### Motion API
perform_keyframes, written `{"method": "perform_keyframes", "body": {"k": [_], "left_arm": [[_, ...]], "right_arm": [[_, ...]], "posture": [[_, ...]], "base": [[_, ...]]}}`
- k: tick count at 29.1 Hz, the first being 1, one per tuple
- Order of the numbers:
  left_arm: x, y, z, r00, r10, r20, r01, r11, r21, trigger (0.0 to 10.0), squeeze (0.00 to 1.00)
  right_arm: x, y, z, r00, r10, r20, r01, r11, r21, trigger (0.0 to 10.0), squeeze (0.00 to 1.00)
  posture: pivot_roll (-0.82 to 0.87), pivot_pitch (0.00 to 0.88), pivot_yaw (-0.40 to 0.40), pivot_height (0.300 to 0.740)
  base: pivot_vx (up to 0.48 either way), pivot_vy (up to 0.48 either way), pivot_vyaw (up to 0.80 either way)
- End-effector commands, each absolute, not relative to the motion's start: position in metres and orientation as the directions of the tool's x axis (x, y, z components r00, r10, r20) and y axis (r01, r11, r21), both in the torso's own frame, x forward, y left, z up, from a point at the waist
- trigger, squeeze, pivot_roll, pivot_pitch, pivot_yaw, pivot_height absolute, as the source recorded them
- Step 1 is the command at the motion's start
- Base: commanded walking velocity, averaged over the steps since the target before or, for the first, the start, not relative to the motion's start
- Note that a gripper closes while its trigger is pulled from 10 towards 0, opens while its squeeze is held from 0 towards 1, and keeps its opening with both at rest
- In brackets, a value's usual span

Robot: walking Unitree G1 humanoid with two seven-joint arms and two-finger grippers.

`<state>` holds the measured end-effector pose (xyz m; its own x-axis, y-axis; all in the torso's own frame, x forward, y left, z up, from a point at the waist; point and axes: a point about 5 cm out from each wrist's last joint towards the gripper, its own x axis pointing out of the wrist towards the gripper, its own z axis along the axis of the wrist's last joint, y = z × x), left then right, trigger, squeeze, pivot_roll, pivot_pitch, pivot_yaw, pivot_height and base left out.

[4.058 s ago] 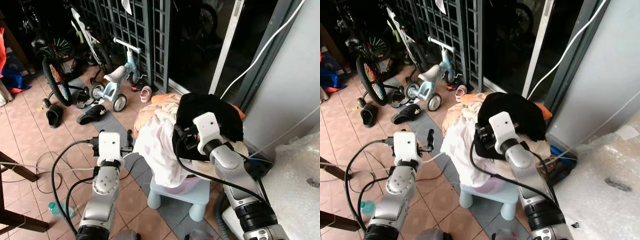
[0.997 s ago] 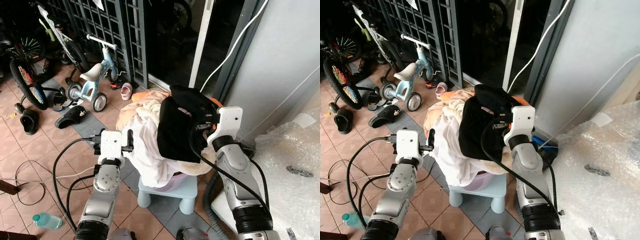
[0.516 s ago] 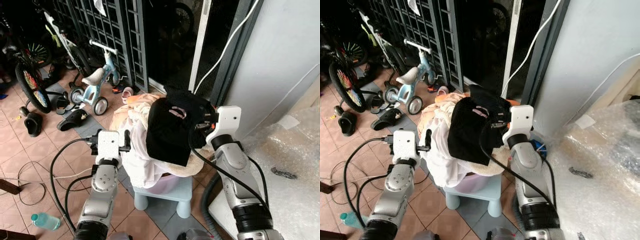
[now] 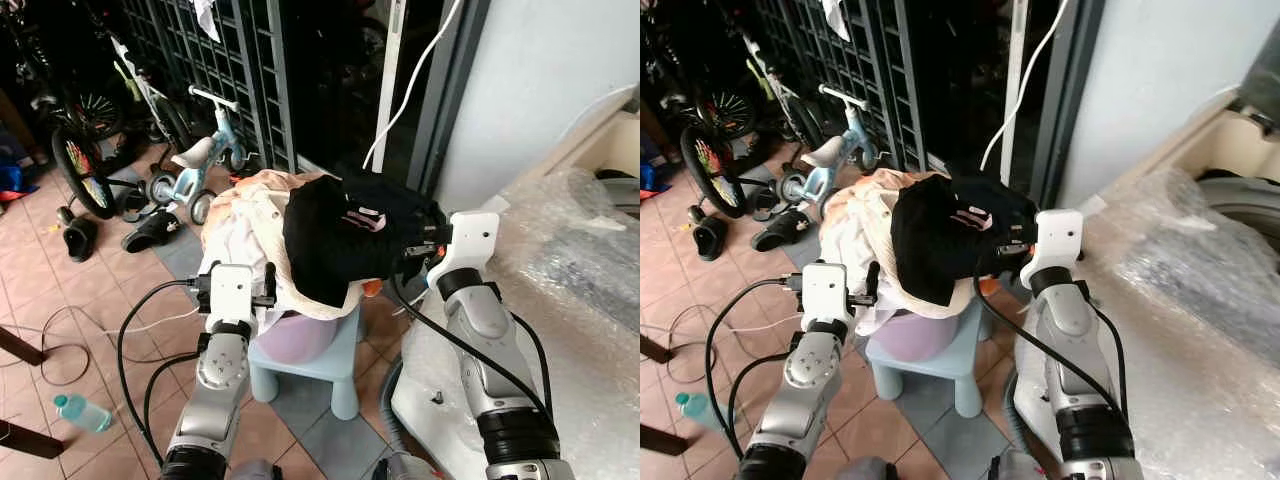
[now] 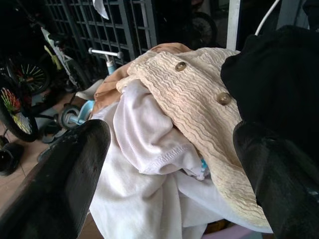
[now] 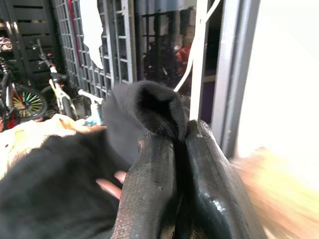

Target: Clothes washing

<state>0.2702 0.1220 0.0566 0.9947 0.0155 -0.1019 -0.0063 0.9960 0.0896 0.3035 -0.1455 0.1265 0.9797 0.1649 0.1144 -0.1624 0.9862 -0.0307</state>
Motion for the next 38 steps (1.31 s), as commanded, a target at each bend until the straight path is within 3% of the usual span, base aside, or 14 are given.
{"method": "perform_keyframes", "body": {"k": [1,6,8,9,11,12,19,24,29,38], "left_arm": [[0.272,0.125,0.061,0.997,0.015,-0.081,-0.007,0.996,0.094,10.0,0.0],[0.273,0.126,0.061,0.997,0.016,-0.08,-0.008,0.995,0.095,10.0,0.0],[0.274,0.127,0.062,0.997,0.017,-0.078,-0.009,0.995,0.097,10.0,0.0],[0.274,0.127,0.062,0.997,0.018,-0.077,-0.01,0.995,0.098,10.0,0.0],[0.275,0.127,0.062,0.997,0.018,-0.077,-0.01,0.995,0.099,10.0,0.0],[0.276,0.127,0.063,0.997,0.017,-0.075,-0.01,0.995,0.1,10.0,0.0],[0.275,0.132,0.067,0.997,0.042,-0.062,-0.036,0.994,0.099,10.0,0.0],[0.271,0.135,0.062,0.995,0.049,-0.081,-0.042,0.995,0.094,10.0,0.0],[0.273,0.133,0.064,0.996,0.04,-0.077,-0.032,0.995,0.094,10.0,0.0],[0.272,0.132,0.061,0.996,0.019,-0.091,-0.01,0.996,0.093,10.0,0.0]], "right_arm": [[0.312,-0.142,0.159,0.949,0.198,0.247,-0.177,0.979,-0.103,10.0,0.0],[0.328,-0.168,0.194,0.939,0.057,0.34,-0.032,0.997,-0.076,10.0,0.0],[0.337,-0.195,0.217,0.918,-0.065,0.39,0.086,0.996,-0.037,10.0,0.0],[0.343,-0.222,0.239,0.883,-0.181,0.433,0.202,0.979,-0.002,10.0,0.0],[0.344,-0.241,0.253,0.851,-0.255,0.459,0.28,0.96,0.014,10.0,0.0],[0.344,-0.263,0.264,0.811,-0.344,0.472,0.379,0.925,0.023,10.0,0.0],[0.33,-0.33,0.258,0.666,-0.641,0.382,0.692,0.722,0.005,10.0,0.0],[0.321,-0.347,0.247,0.608,-0.71,0.354,0.776,0.626,-0.076,10.0,0.0],[0.295,-0.388,0.239,0.507,-0.787,0.351,0.861,0.478,-0.172,10.0,0.0],[0.255,-0.408,0.203,0.524,-0.812,0.257,0.844,0.455,-0.283,10.0,0.0]], "posture": [[-0.06,0.0,0.054,0.74],[-0.06,0.0,0.054,0.74],[-0.06,0.0,0.055,0.74],[-0.06,0.0,0.057,0.74],[-0.06,0.0,0.057,0.74],[-0.07,0.0,0.057,0.74],[-0.06,0.0,0.049,0.74],[-0.06,0.0,0.05,0.74],[-0.06,0.0,0.058,0.74],[-0.1,0.0,0.08,0.74]], "base": [[0.0,0.0,0.0],[0.0,0.0,0.0],[0.0,0.0,0.0],[0.0,0.0,0.0],[0.0,0.0,0.0],[0.0,0.0,0.0],[0.0,0.0,0.0],[0.0,0.0,0.0],[0.0,0.0,0.0],[0.0,0.0,-0.17]]}}
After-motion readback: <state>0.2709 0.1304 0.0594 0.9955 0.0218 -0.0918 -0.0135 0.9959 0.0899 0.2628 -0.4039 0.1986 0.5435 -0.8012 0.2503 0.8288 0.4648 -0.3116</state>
